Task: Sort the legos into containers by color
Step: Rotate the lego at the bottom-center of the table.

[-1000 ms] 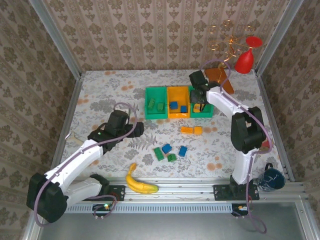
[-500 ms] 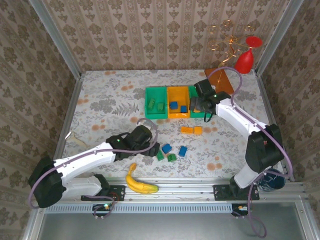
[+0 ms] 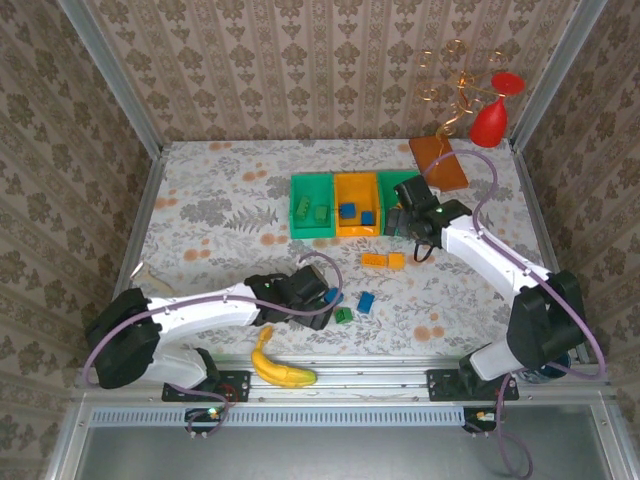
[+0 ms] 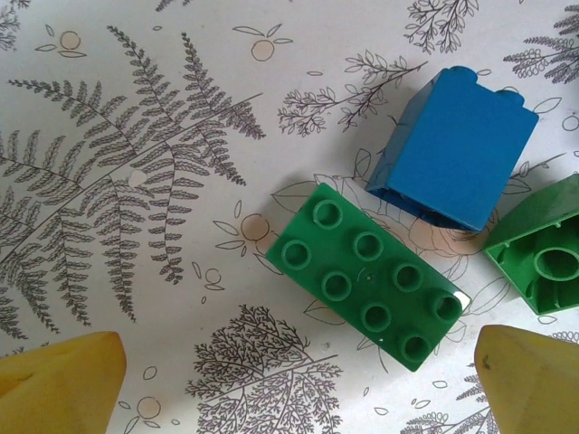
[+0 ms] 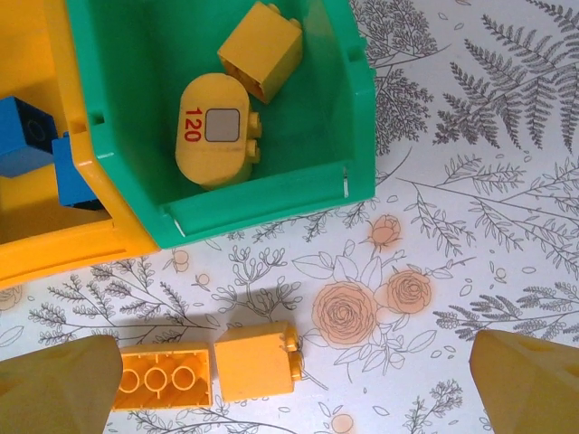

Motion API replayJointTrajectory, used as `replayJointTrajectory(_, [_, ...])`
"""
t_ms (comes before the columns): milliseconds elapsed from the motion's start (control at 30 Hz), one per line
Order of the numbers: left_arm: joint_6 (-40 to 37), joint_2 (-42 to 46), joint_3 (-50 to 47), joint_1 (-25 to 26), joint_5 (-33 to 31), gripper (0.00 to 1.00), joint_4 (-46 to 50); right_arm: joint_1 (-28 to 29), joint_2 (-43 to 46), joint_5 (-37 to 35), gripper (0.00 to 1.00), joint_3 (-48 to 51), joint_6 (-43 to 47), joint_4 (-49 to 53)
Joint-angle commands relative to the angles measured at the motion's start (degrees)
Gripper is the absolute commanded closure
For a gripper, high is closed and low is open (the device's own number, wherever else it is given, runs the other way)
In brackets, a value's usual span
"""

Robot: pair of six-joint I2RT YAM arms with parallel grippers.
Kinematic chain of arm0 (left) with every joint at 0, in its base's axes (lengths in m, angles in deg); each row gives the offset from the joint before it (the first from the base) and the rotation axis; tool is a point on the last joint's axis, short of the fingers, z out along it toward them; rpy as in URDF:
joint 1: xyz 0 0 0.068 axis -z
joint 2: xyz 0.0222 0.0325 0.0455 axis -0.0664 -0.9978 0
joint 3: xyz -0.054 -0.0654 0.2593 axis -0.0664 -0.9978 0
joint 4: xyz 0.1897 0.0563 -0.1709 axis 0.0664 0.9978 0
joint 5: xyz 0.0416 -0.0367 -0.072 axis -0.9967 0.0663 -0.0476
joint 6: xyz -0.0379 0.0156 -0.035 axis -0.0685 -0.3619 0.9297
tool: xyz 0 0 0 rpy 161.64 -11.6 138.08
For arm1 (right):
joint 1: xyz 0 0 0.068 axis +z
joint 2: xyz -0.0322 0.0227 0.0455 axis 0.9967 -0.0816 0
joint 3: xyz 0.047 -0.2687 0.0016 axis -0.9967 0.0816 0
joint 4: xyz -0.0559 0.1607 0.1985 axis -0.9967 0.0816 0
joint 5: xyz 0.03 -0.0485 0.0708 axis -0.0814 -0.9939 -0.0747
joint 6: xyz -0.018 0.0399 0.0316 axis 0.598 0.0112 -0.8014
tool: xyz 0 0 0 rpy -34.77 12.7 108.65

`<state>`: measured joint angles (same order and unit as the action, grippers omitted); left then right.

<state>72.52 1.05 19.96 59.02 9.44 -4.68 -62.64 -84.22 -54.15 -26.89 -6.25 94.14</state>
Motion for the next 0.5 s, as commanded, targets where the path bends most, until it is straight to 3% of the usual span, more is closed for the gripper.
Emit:
replayJointTrajectory(0, [0.6, -1.3, 2.1, 0.6, -0.5, 0.00, -0.2, 0.3, 1.4, -1.9, 0.00, 0.7, -2.0, 1.7])
replayJointTrajectory(467, [1.0, -4.1, 1.6, 0.9, -0.9, 0.00, 0.7, 0.3, 1.1, -1.9, 0.00, 0.9, -2.5, 1.0])
